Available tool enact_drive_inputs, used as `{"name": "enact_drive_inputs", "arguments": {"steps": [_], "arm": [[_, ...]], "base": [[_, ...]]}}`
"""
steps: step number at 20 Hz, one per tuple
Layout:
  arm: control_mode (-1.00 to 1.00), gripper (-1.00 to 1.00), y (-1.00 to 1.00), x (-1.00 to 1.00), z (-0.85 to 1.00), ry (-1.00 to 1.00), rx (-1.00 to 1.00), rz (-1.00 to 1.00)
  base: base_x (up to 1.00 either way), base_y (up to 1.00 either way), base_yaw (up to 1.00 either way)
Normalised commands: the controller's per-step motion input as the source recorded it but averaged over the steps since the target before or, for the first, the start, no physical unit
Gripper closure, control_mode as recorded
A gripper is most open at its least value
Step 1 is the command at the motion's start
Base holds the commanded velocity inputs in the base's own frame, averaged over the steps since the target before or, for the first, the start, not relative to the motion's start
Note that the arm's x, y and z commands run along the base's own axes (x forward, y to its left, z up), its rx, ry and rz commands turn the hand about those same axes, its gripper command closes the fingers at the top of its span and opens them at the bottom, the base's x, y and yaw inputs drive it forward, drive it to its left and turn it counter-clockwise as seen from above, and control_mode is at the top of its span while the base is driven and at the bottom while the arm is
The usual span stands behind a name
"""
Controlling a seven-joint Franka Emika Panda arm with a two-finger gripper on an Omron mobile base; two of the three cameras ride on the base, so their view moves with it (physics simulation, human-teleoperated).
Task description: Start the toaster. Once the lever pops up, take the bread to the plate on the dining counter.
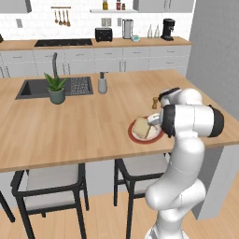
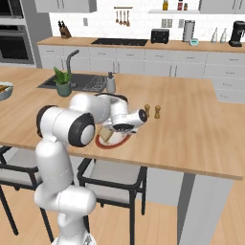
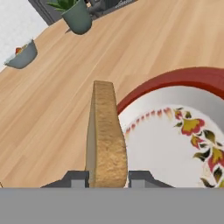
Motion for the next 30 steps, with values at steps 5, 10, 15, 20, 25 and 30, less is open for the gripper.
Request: {"name": "enact_drive_inputs", "arguments": {"steps": [5, 10, 15, 20, 25, 30], "arm": [[-1.00, 1.00, -0.09, 0.26, -0.14, 0.00, 0.00, 0.00], [-1.00, 1.00, -0.25, 0.14, -0.21, 0.07, 0.00, -0.01], [-1.00, -1.00, -0.15, 0.00, -0.21, 0.14, 0.00, -0.05], [-1.00, -1.00, -0.05, 0.00, -0.02, 0.07, 0.00, -0.11], [-1.00, -1.00, -0.24, 0.00, 0.02, 0.10, 0.00, -0.11], [-1.00, -1.00, -0.46, -0.22, 0.00, 0.04, -0.03, -0.11]], "base": [[0.00, 0.00, 0.00], [0.00, 0.00, 0.00], [0.00, 0.00, 0.00], [0.00, 0.00, 0.00], [0.00, 0.00, 0.00], [0.00, 0.00, 0.00]]}}
